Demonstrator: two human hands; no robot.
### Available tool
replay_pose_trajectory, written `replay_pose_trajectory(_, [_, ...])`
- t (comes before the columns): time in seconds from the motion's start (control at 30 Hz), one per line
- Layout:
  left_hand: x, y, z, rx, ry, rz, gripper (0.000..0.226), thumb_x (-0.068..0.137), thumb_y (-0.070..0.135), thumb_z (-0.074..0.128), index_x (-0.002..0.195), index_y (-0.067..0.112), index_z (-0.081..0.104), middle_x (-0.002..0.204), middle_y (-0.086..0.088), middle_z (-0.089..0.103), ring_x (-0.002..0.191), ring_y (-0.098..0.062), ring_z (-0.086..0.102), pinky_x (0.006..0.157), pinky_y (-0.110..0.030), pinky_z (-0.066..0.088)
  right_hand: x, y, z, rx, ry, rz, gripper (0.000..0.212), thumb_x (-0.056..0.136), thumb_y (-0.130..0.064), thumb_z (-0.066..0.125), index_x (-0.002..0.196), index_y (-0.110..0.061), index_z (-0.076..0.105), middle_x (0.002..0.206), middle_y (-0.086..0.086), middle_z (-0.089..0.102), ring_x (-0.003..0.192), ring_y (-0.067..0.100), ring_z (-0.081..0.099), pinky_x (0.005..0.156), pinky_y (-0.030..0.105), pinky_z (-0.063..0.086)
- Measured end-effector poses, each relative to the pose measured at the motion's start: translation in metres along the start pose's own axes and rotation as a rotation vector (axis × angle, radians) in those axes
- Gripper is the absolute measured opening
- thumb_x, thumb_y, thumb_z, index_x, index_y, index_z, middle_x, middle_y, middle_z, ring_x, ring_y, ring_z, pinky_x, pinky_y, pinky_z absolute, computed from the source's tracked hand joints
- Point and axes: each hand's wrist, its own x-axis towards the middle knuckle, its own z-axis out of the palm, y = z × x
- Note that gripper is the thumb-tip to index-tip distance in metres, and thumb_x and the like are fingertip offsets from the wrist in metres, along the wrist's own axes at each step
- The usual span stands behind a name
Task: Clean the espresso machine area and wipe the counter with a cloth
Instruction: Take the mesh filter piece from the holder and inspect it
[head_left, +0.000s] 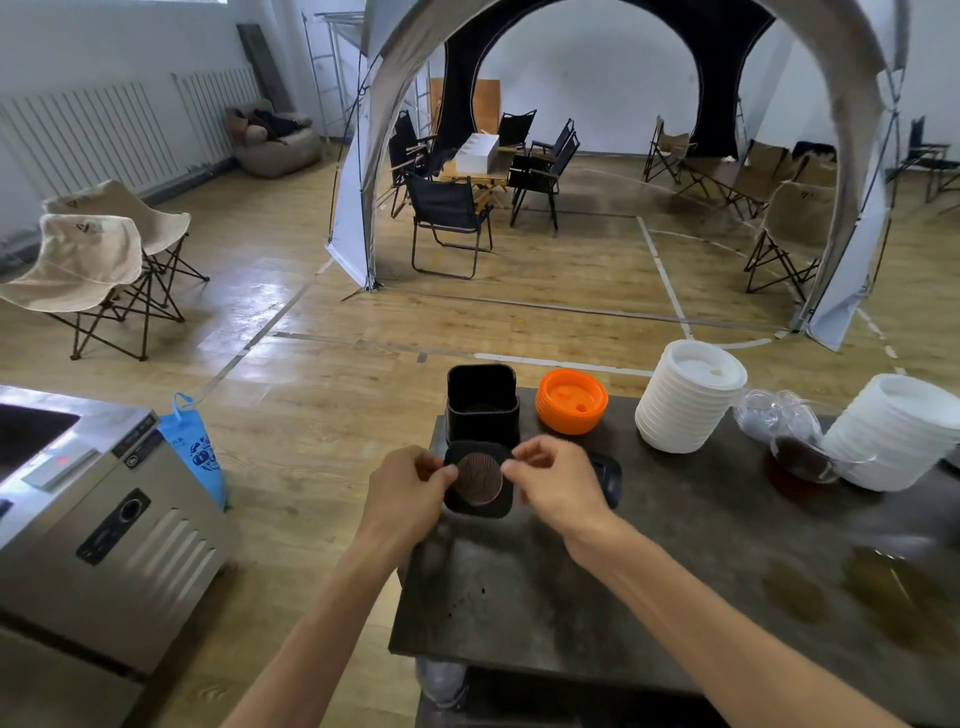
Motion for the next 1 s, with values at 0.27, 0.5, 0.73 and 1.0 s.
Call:
replay_pose_trajectory(0.27, [0.048, 0.064, -0.021, -0.307, 0.164, 0.047, 0.015, 0.083, 0.029, 0.073, 0.083, 0.016, 0.066, 0.077, -0.006, 0.07, 0.07, -0.019, 0.066, 0.066, -0.035, 0.053, 0.041, -0.072, -0.022, 0.088, 0.163, -0.165, 0.012, 0.084, -0.001, 0.071, 0.085, -0.012, 0.066, 0.077, 0.009, 0.069, 0.038, 0.001, 0.057, 0.038, 0.013, 0.04])
replay_pose_trajectory(0.5, [0.075, 0.075, -0.011, -0.195, 0.182, 0.012, 0.024, 0.088, 0.029, 0.065, 0.072, 0.012, 0.069, 0.07, -0.004, 0.072, 0.072, -0.021, 0.071, 0.076, -0.039, 0.056, 0.074, -0.072, -0.017, 0.031, 0.208, -0.087, 0.013, 0.081, -0.003, 0.072, 0.073, -0.013, 0.068, 0.067, 0.0, 0.066, 0.031, 0.003, 0.052, 0.036, 0.015, 0.039])
replay_pose_trajectory(0.73, [0.08, 0.067, -0.008, 0.081, -0.034, 0.033, 0.024, 0.085, 0.013, 0.046, 0.087, 0.006, 0.069, 0.085, -0.01, 0.067, 0.085, -0.03, 0.059, 0.074, -0.035, 0.05, 0.091, -0.064, -0.012, -0.106, 0.154, -0.055, 0.013, 0.082, -0.005, 0.066, 0.073, -0.013, 0.07, 0.058, 0.0, 0.063, 0.03, 0.005, 0.052, 0.037, 0.014, 0.039])
replay_pose_trajectory(1.0, [0.085, 0.055, 0.001, 0.114, -0.104, -0.056, 0.032, 0.089, 0.016, 0.048, 0.059, 0.012, 0.036, 0.058, -0.005, 0.036, 0.053, -0.02, 0.036, 0.048, -0.029, 0.022, 0.093, -0.052, -0.009, -0.315, 0.029, -0.092, 0.017, 0.09, -0.014, 0.055, 0.085, -0.011, 0.071, 0.059, -0.002, 0.062, 0.041, 0.01, 0.062, 0.037, 0.012, 0.036])
